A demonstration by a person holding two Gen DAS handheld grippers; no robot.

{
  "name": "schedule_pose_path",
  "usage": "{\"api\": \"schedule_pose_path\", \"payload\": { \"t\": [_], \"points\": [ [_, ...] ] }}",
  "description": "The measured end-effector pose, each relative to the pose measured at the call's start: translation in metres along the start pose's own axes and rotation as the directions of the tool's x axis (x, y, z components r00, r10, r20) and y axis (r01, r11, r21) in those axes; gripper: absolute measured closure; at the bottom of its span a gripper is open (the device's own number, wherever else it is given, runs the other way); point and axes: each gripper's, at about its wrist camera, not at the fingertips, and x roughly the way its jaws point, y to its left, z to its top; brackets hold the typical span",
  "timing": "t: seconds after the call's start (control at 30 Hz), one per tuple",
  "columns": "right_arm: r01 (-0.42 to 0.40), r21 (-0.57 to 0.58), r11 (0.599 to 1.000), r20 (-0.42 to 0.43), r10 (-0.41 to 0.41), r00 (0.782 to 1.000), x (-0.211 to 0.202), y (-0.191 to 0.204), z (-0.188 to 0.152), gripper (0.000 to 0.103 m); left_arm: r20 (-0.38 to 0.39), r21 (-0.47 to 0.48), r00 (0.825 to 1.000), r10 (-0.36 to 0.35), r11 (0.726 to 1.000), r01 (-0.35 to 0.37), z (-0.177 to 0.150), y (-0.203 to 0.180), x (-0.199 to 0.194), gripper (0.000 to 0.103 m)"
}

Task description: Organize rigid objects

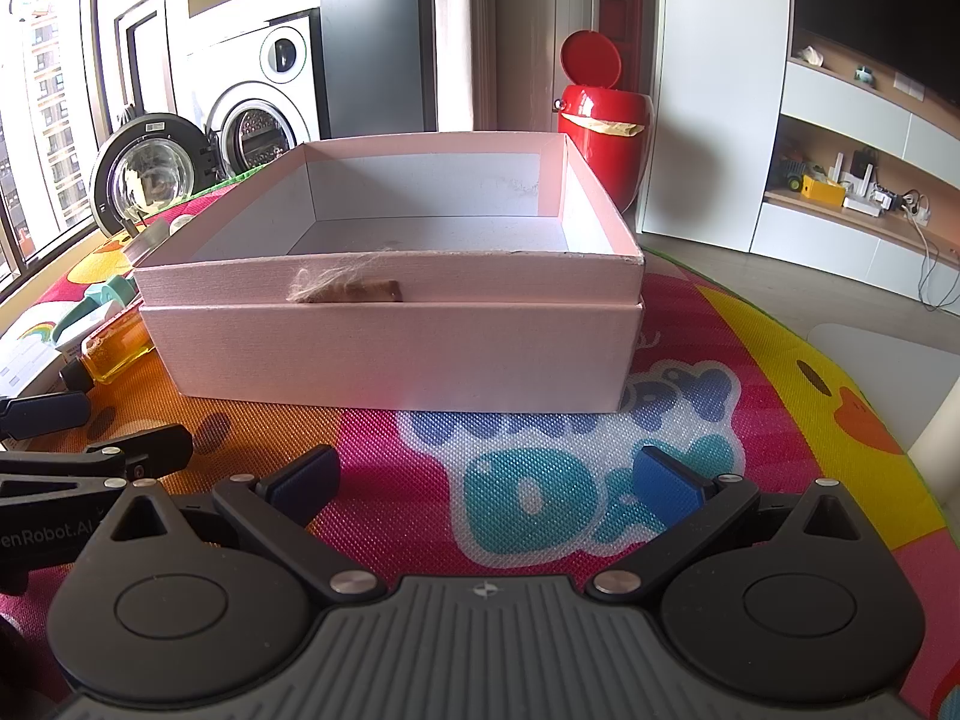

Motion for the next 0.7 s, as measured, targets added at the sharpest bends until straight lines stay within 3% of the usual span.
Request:
{"api": "schedule_pose_path", "payload": {
  "t": [0.7],
  "points": [
    [-0.001,0.001,1.000,0.000,0.001,1.000,-0.0003,-0.0002,-0.0001,0.000,0.002,0.009,1.000,0.007,1.000,-0.007,0.0007,0.0002,0.0002,0.017]
  ]
}}
